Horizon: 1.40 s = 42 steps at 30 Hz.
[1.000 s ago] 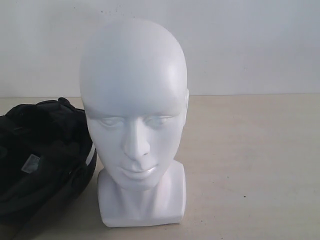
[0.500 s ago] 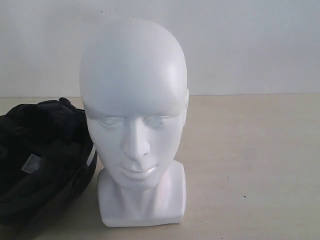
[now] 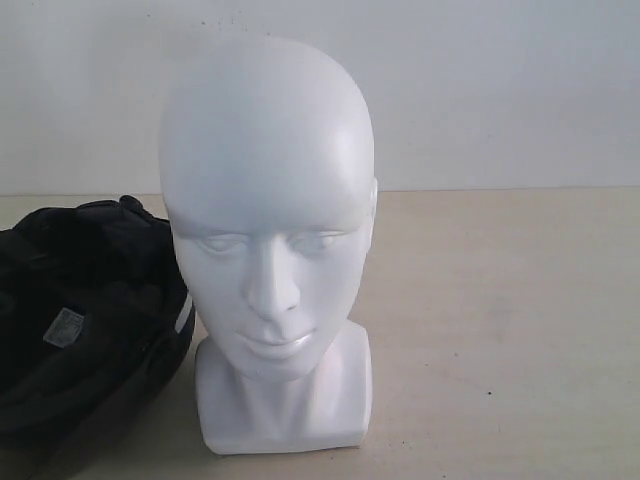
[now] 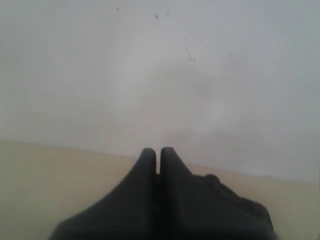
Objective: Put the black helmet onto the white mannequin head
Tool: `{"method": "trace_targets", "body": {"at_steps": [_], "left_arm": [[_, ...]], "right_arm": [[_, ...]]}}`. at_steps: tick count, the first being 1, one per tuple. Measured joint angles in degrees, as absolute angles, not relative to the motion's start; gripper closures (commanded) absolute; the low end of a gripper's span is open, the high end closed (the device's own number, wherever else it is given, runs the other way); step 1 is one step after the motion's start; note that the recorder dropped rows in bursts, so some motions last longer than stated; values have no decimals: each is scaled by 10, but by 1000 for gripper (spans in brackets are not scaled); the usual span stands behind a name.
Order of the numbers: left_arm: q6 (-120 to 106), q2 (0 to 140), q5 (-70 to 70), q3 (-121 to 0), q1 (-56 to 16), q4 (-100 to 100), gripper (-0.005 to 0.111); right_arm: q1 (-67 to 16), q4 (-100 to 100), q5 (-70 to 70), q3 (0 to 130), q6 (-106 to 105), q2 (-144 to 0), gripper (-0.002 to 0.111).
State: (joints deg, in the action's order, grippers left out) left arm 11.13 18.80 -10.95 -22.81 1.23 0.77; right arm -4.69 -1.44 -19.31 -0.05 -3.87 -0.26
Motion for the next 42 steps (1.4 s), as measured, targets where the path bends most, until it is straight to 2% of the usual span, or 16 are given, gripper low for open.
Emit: {"method": "trace_targets", "body": {"at_steps": [15,22,27,32,36,42], "left_arm": [[-128,411,-352,-418,12,-210,102],[-201,513,-394,-456,12,-277,102],[-366,630,-467,-467,12,-447,102],[-393,712,-597,-553,12,-449,102],[-397,732,-631,-607,12,-384,102],[-397,741,-651,-619,-27,-357,83]], "right_arm": [[-47,-14,-193,0,-39,-3,109],[-47,-14,-193,0,-39,-3,109],[-47,-14,-193,0,-39,-3,109],[-47,-14,-193,0,-39,-3,109],[-47,-14,-193,0,-39,-3,109],[-47,-14,-193,0,-39,-3,109]]}}
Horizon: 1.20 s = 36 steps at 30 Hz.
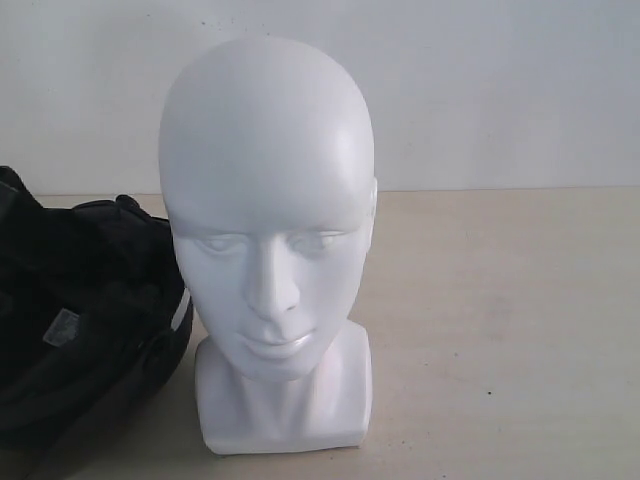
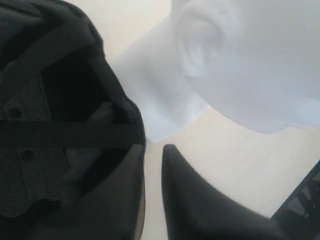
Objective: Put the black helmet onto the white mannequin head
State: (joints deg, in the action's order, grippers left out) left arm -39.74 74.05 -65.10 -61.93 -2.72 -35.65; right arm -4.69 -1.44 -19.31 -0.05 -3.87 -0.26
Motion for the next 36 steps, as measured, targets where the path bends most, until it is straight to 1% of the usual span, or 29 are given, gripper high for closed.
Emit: {"method": "trace_targets", "body": {"at_steps": [3,5,13,20,24,26,29,31,35,36], "left_arm": [[-395,746,-639,-619,-57,-339,74],[-381,752,-629,-620,-74,-317,71],[-278,784,-623,-622,-132,-175,71],[-224,785,-596,-622,-166,-163,71],[-201,785,-593,-622,-168,-160,70],[-197,785,-593,-622,-168,-149,65],[-189,785,-594,-622,-170,-119,52],[-176,785,-594,-622,-170,-102,48],[-120,788,-594,-622,-170,-81,43],[-112,791,-595,-622,-171,-81,39]], "right_arm": [[-47,-14,-193,0,-39,-3,109],[-47,-14,-193,0,-39,-3,109],[-47,-14,-193,0,-39,-3,109],[-47,-14,-193,0,-39,-3,109],[-47,-14,-193,0,-39,-3,109],[-47,-15,-193,0,-39,-3,109],[-47,-17,-193,0,-39,-3,109],[-47,-17,-193,0,-39,-3,109],[-47,-17,-193,0,-39,-3,109],[-47,-17,-193,0,-39,-3,109]]}}
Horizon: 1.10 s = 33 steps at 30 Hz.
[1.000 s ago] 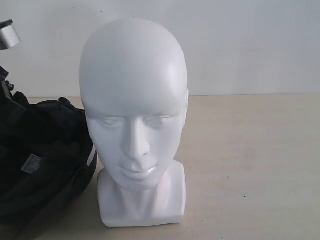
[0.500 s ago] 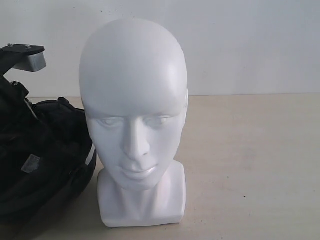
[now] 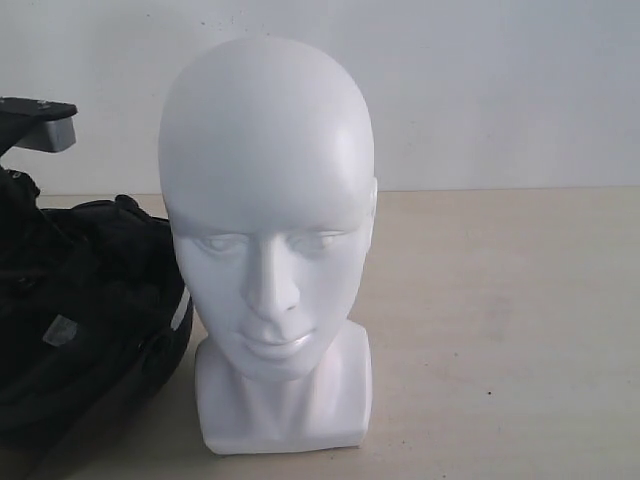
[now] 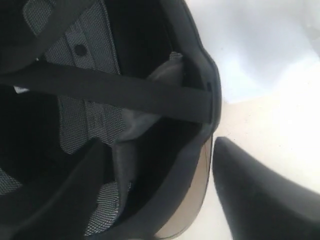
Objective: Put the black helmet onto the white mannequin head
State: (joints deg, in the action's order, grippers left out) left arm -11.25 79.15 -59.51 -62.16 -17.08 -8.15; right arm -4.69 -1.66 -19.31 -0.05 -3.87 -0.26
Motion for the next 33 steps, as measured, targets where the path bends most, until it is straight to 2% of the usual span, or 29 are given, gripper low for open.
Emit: {"method": "trace_targets", "body": {"at_steps": [2,5,13,33], "left_arm": [[-104,807,-600,-622,-171,-92,31],[-101,841,-597,-622,-171,-131,24],[-99,884,-545,-622,-171,-139,24],[-91,945,-541,-623,-171,-170,24]], "right_arm": [[-47,-17,-193,0,-39,-3,109],[-47,-17,-193,0,-39,-3,109],[-47,-17,-193,0,-39,-3,109],[-47,-17,-193,0,-39,-3,109]]}}
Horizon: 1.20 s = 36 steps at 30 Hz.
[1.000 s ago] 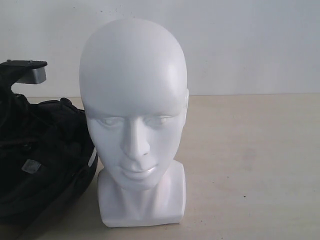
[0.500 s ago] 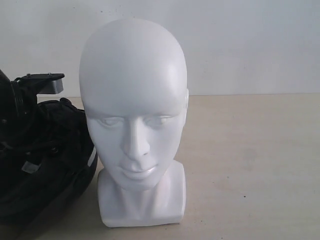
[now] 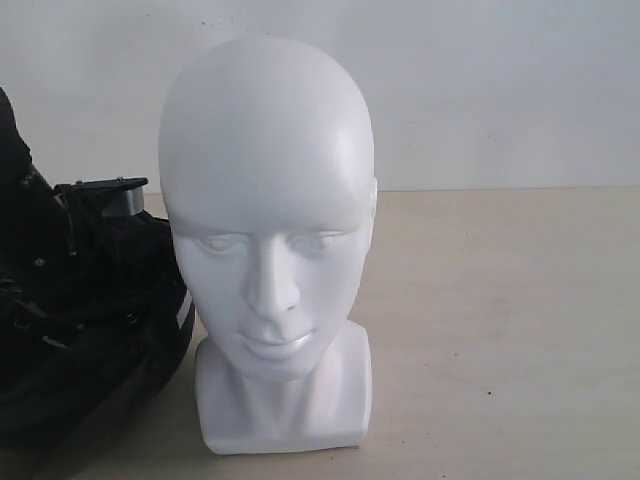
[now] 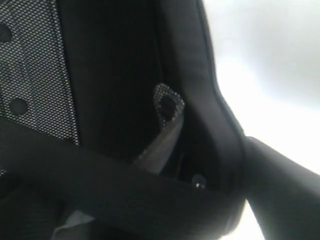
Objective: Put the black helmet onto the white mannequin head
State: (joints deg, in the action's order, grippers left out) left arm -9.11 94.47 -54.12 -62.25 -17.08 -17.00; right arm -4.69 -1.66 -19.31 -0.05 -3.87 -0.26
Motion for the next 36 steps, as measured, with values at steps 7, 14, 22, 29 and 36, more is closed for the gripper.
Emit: {"method": "trace_targets", "body": {"at_steps": [7,14,22,29,36], "left_arm": [[-82,969,-541,-623,-171,-171,24],[-64,993,-541,-623,-171,-171,49],[-55,992,-534,-629,-173,-161,103],[-62,992,-542,-629,-173,-126,103],[-53,959,-565,-653,-172,-59,103]], "right_arm": [[-47,-17,-193,0,-39,-3,109],[-47,-17,-193,0,-39,-3,109],[-47,-17,-193,0,-39,-3,109],[-47,-17,-193,0,-39,-3,109],[-47,-17,-193,0,-39,-3,109]]}}
